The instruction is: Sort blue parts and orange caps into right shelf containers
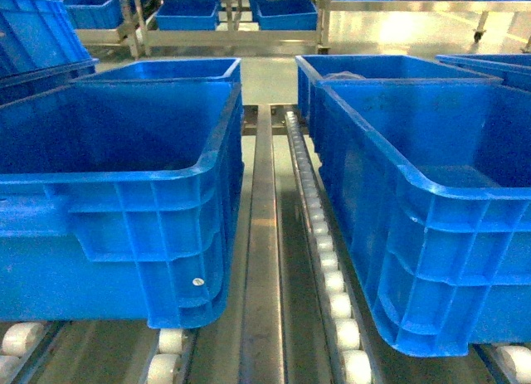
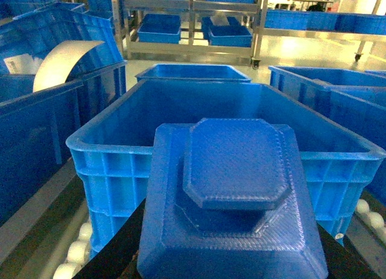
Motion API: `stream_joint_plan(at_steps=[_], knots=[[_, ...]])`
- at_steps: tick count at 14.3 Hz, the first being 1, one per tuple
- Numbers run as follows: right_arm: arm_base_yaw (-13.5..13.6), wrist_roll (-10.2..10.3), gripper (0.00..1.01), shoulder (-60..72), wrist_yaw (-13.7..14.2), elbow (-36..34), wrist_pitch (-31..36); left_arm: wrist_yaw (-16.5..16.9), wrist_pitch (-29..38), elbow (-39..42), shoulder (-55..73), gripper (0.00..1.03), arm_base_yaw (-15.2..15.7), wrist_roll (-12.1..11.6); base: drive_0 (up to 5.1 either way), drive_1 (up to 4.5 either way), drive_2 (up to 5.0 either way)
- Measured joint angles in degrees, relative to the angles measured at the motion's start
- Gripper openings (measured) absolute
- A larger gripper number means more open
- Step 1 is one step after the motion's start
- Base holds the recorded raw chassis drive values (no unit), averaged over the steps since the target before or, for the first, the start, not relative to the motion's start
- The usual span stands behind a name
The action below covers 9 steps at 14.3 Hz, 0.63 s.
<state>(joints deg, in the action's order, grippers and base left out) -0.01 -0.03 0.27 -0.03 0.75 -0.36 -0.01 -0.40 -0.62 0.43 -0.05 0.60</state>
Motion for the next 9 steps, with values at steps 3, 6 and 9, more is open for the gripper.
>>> stream_joint_plan(at_steps=[3, 6, 9], knots=[[0.0, 0.0, 0.43, 0.0, 0.0, 0.0, 0.0, 0.0, 0.0, 0.0, 0.0, 0.41, 0.0, 0.0, 0.0, 0.00, 0.0], [0.0, 0.0, 0.43, 0.0, 0.0, 0.0, 0.0, 0.0, 0.0, 0.0, 0.0, 0.41, 0.0, 0.0, 0.0, 0.00, 0.0], [0.0, 0.0, 0.43, 0.0, 0.0, 0.0, 0.0, 0.0, 0.0, 0.0, 0.0, 0.41, 0.0, 0.0, 0.0, 0.00, 0.0]])
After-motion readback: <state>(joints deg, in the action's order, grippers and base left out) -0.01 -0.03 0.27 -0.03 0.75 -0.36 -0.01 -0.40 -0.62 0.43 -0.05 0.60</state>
